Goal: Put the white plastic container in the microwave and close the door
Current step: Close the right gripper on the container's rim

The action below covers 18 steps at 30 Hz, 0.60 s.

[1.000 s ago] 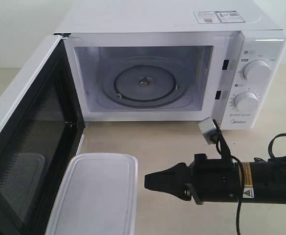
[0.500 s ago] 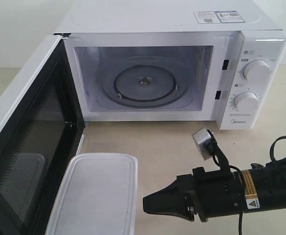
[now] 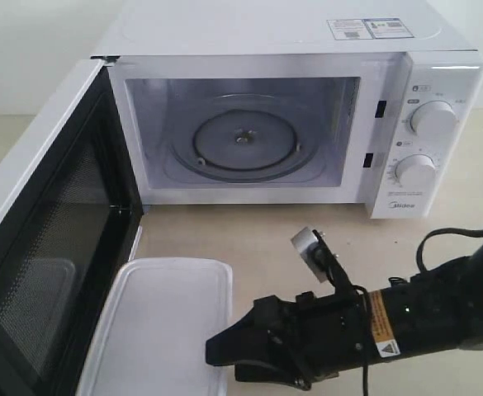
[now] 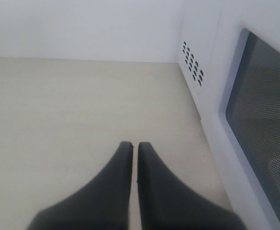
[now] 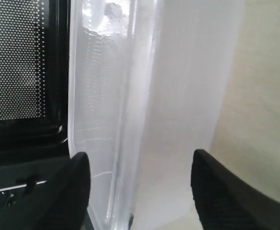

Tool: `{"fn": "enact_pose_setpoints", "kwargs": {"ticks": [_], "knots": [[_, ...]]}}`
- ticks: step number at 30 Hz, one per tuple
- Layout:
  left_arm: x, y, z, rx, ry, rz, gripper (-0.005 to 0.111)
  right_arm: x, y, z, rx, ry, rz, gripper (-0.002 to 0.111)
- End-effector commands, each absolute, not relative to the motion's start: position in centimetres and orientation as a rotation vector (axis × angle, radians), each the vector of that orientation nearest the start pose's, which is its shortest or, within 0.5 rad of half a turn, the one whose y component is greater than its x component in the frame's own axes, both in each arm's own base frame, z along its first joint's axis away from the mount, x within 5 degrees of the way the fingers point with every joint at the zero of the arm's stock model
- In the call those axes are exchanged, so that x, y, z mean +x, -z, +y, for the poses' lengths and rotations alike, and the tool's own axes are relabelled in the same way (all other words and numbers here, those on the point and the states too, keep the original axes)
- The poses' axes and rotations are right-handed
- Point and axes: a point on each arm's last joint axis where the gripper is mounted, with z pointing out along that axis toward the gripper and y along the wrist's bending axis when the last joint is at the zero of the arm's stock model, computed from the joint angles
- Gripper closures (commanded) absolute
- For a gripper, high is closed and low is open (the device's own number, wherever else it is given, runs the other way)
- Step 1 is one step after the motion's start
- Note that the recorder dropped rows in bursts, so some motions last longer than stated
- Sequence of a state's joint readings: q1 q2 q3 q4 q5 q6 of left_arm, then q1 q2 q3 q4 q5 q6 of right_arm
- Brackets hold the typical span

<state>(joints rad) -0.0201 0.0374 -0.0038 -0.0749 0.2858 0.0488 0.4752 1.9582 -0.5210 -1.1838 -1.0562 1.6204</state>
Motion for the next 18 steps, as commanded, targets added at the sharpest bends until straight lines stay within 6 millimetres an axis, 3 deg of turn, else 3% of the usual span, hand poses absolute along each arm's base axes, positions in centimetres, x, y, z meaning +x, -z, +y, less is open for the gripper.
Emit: {"fn": "enact_pose_setpoints", "kwargs": {"ticks": [1,5,10,16,18], "knots": [[5.66,-18.58,-0.29,0.012,0.045,1.798,0.102,20.31,-9.59,19.67,-0.179,-1.623,2.555,0.053],[5.66,-18.58,-0.29,0.012,0.045,1.798,0.102,20.77,-9.78,19.83,-0.112,-1.634,2.549,0.055],[5.66,-18.58,-0.29,0.012,0.045,1.798,0.102,20.76,-9.76,19.83,-0.099,-1.636,2.557,0.076],[5.66,-18.58,-0.29,0.012,0.045,1.798,0.102,20.57,-9.71,19.81,-0.100,-1.643,2.581,0.080],[5.66,-18.58,-0.29,0.012,0.045,1.798,0.102,20.51,-9.69,19.81,-0.113,-1.643,2.585,0.087]]}}
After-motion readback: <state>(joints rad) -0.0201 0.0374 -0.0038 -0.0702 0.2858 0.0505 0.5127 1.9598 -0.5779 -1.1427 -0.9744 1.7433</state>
